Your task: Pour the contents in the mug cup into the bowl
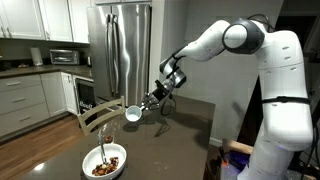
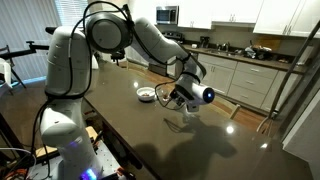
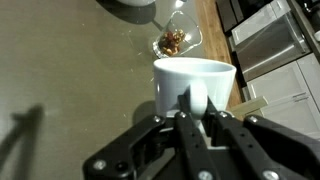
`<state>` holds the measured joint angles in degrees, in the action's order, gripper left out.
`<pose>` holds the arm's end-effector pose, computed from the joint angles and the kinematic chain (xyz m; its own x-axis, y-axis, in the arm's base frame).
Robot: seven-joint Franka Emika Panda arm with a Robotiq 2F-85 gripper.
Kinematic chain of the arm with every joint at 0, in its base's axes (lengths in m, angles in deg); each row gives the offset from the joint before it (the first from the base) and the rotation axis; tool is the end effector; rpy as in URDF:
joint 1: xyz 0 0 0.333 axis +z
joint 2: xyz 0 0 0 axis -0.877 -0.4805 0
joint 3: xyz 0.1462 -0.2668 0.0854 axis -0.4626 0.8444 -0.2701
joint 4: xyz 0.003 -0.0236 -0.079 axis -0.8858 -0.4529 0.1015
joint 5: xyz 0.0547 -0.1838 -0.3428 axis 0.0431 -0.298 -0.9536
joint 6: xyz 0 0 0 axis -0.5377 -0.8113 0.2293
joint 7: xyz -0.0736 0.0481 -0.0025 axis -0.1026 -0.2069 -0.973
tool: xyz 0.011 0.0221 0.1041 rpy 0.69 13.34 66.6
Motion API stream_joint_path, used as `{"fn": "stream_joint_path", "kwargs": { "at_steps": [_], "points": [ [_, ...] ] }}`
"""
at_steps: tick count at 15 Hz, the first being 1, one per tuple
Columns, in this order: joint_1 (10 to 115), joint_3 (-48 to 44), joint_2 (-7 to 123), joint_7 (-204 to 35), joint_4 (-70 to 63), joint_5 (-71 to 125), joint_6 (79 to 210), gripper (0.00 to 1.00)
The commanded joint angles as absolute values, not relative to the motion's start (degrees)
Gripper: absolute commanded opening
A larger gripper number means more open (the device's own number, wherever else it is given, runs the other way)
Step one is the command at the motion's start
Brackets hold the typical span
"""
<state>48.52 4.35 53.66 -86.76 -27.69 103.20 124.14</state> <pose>0.5567 -0.1713 0.2679 0.3946 -0.6666 -0.6324 -0.8264 0.0434 -0.5614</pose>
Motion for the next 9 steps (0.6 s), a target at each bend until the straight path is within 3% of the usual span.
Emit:
{"fn": "stream_joint_path", "kwargs": {
  "at_steps": [1, 4, 5, 9],
  "points": [
    [46.6, 4.8, 50.6, -90.3, -25.0, 107.0, 120.1, 0.04],
    [47.3, 5.1, 50.2, -90.0, -25.8, 108.3, 123.0, 0.04],
    [47.4, 5.5, 50.1, -88.8, -26.3, 106.4, 122.5, 0.16],
    [47.5, 5.5, 49.7, -88.8, -26.3, 106.7, 122.7, 0.16]
  ]
}}
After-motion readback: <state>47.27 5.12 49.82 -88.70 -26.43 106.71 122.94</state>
